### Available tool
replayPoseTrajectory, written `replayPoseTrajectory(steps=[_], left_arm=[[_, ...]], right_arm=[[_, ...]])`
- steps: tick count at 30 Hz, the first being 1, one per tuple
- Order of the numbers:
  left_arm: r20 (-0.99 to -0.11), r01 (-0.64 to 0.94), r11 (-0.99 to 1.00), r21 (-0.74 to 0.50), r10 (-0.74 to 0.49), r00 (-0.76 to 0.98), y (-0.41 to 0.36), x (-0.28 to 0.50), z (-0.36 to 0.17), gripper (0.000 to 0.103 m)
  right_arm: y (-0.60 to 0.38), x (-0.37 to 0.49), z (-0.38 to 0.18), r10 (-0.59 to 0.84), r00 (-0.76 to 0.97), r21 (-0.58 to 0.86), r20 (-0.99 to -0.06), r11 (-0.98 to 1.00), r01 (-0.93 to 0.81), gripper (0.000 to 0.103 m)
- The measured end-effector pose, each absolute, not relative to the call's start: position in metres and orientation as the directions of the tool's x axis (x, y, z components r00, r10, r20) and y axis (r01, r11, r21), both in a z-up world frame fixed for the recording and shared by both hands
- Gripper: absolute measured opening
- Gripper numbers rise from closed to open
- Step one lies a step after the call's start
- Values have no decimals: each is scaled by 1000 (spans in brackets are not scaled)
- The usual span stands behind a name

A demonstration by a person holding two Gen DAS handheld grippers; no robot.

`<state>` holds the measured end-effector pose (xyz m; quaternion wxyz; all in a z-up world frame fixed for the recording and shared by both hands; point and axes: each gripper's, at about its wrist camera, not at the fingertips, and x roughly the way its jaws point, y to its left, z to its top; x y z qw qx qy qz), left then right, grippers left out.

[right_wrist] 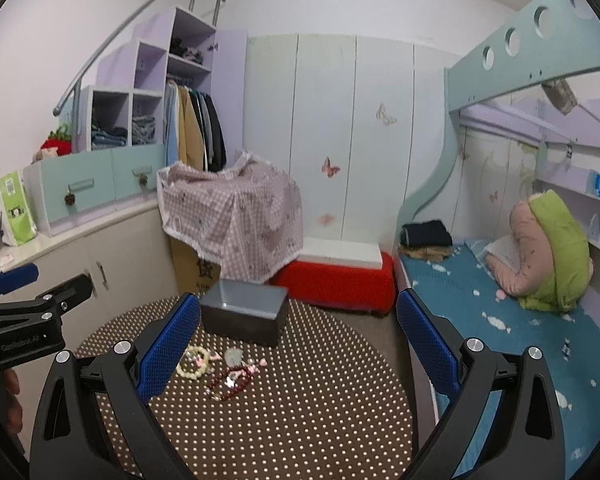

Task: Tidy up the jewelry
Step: 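Lower the left tool onto the cream bead bracelet and close it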

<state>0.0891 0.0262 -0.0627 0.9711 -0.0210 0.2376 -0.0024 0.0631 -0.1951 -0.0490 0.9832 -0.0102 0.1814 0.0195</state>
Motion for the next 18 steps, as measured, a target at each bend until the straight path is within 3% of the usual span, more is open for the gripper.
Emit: replayPoseTrajectory(steps=[12,18], left_arm=[[-717,-29,999,-18,7,697,36,176,-167,95],[-776,-56,998,2,37,630,37,208,-199,95]], right_arm=[[-196,144,-129,28,828,-18,-561,999,-47,95],[-193,179,-166,43,761,-10,-647,998,-65,95]])
